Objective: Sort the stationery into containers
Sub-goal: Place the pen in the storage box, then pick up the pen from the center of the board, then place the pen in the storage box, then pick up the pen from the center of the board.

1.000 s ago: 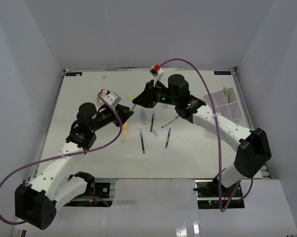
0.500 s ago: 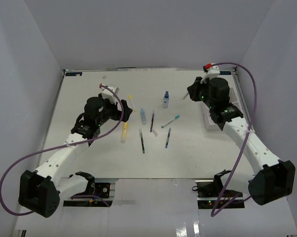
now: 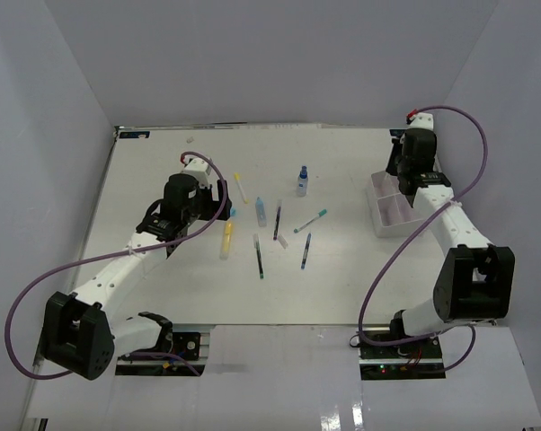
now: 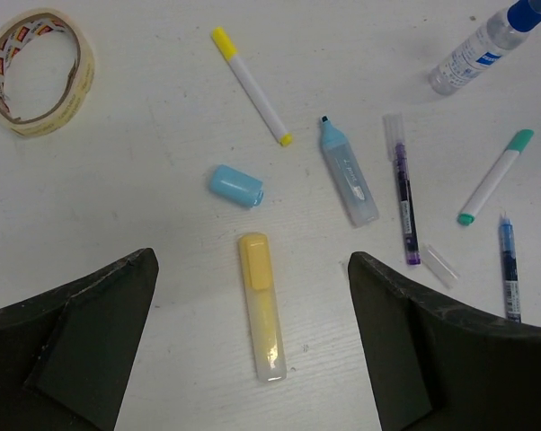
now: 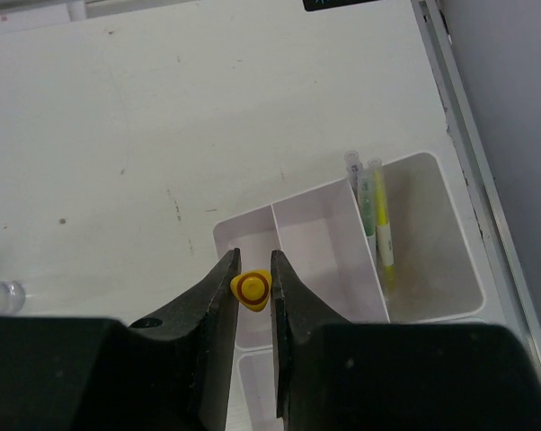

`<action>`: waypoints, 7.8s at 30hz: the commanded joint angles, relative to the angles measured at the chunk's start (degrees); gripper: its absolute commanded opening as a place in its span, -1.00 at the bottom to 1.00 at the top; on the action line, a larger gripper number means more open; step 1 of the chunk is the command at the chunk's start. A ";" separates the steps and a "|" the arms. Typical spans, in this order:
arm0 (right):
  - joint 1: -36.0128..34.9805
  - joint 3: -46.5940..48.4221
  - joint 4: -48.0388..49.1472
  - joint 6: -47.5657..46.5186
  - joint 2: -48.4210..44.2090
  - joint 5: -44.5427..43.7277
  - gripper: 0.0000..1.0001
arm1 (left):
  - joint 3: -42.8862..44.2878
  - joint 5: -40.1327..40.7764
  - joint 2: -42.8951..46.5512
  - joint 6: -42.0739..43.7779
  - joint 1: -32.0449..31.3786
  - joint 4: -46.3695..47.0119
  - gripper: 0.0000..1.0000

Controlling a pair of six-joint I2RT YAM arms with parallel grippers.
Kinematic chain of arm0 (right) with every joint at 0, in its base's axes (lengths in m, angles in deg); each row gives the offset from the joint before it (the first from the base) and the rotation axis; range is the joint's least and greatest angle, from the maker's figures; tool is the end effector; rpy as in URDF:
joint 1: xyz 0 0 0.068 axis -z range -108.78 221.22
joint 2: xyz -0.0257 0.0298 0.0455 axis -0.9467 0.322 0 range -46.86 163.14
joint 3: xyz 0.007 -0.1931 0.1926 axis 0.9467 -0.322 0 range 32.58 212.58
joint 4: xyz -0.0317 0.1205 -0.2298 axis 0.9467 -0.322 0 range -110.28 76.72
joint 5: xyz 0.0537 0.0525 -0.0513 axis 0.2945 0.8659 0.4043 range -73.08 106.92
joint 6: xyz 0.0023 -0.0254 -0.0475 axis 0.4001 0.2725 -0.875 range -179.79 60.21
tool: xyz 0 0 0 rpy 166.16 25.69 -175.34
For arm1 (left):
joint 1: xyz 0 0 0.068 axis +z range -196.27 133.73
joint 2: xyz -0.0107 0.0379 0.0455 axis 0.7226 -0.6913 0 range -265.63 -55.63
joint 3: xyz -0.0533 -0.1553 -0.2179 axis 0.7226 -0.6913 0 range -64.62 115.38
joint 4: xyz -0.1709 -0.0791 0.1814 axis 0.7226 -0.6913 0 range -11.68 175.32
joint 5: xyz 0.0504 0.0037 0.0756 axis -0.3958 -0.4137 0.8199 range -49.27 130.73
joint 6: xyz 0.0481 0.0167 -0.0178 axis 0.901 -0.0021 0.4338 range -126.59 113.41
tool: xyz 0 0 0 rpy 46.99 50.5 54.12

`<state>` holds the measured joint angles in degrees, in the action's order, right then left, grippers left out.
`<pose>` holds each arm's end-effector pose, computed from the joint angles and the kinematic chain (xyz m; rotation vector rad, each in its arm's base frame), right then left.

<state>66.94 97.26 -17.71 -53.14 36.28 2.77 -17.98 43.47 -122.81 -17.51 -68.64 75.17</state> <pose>0.3393 0.0166 0.3128 0.2011 1.9489 -0.1179 0.2432 -0.0982 0.2712 0.1826 2.1121 -0.2971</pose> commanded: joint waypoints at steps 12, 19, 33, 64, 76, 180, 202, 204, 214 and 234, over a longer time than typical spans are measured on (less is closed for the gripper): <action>0.14 2.46 1.00 -0.86 9.15 -1.14 -0.64 | 2.32 1.92 0.47 -0.86 -0.13 -1.01 0.96; 0.14 4.22 -1.98 -0.68 10.82 0.00 -0.21 | 2.24 1.83 0.47 -0.60 -0.13 -1.01 0.96; -2.23 1.68 -3.33 2.66 -4.09 9.38 0.60 | 2.06 2.88 1.70 -0.42 -0.13 -0.92 0.96; -23.68 9.14 -21.06 42.12 22.15 -4.48 0.02 | 1.53 2.27 5.57 -0.51 -0.13 -0.92 0.96; -24.03 10.37 -22.29 50.29 26.64 -2.29 -0.14 | 1.62 1.65 5.65 -0.68 -0.13 -0.92 0.96; -4.96 -25.22 20.34 -0.33 -38.21 7.99 0.80 | 19.89 -0.73 -17.87 -16.76 -0.13 -11.91 0.96; -4.96 -29.35 14.18 2.05 -45.43 13.54 0.82 | 49.17 11.67 -55.69 -18.09 -0.48 -21.66 0.39; -4.96 -29.44 14.09 1.96 -45.43 13.54 0.82 | 50.13 11.85 -57.35 -17.65 -0.92 -21.66 0.30; -4.96 -28.83 13.30 1.61 -44.99 16.61 0.86 | 52.42 13.34 -60.70 -16.33 -2.33 -21.23 -0.31; -16.51 -14.69 13.57 6.10 -30.76 38.62 0.89 | 24.49 -10.99 -21.02 4.32 -5.49 7.76 -0.82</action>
<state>57.20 77.09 -6.01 -47.98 3.36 39.62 10.74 41.20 -153.67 -18.91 -73.07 72.94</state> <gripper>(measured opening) 0.942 0.218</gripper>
